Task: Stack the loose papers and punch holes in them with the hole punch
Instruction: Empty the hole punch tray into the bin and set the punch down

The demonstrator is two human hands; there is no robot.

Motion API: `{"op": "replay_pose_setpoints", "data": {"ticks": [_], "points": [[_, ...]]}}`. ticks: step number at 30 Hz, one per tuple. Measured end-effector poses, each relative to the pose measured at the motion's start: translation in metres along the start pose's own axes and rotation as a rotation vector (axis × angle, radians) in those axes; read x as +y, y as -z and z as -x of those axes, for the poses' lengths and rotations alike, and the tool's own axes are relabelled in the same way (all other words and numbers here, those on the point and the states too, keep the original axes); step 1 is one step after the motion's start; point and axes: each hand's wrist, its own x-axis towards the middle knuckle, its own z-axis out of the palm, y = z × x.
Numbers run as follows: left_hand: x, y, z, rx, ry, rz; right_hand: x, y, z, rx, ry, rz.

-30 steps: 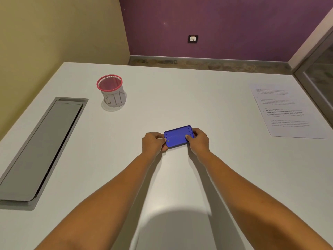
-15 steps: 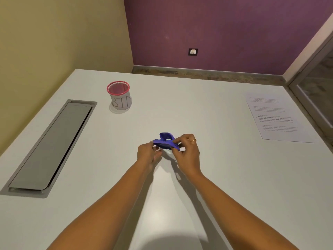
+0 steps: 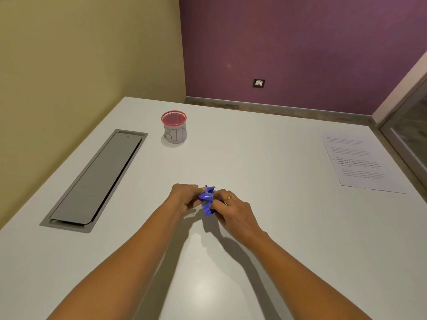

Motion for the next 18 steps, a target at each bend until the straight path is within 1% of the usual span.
{"op": "replay_pose_setpoints", "data": {"ticks": [2, 3, 6, 9, 12, 15, 18], "points": [[-0.004, 0.006, 0.000, -0.009, 0.023, 0.109, -0.005, -0.002, 0.001, -0.039, 0.025, 0.006], [-0.005, 0.011, 0.000, -0.006, 0.019, 0.124, -0.007, -0.003, 0.002, -0.066, 0.028, 0.002], [-0.006, 0.023, -0.003, 0.032, -0.015, 0.126, -0.009, -0.007, 0.003, -0.150, 0.025, -0.060], [-0.001, 0.040, -0.014, 0.118, -0.087, 0.062, -0.003, -0.016, 0.008, -0.192, -0.007, -0.064], [0.006, 0.064, -0.026, 0.186, -0.126, -0.022, 0.010, -0.029, 0.013, -0.234, -0.139, -0.100], [0.014, 0.091, -0.038, 0.235, -0.133, -0.027, 0.025, -0.037, 0.017, -0.284, -0.300, -0.129], [0.021, 0.116, -0.053, 0.285, -0.148, -0.038, 0.033, -0.041, 0.021, -0.306, -0.394, -0.145]]}}
